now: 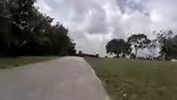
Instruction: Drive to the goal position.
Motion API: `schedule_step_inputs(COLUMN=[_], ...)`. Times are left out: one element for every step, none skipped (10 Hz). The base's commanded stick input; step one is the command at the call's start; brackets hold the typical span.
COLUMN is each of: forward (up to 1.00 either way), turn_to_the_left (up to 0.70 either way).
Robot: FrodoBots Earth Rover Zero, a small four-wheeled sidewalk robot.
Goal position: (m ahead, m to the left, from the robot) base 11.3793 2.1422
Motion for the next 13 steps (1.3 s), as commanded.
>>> schedule_step_inputs(forward=[0.7, 0.7, 0.7, 0.7, 0.7, 0.7, 0.7, 0.7, 0.7, 0.7, 0.7, 0.7, 0.7], turn_to_the_left=[0.0, 0.0, 0.0, 0.0, 0.22, 0.25, 0.14, 0.02, 0.0, 0.0, 0.24, 0.17, 0.0])
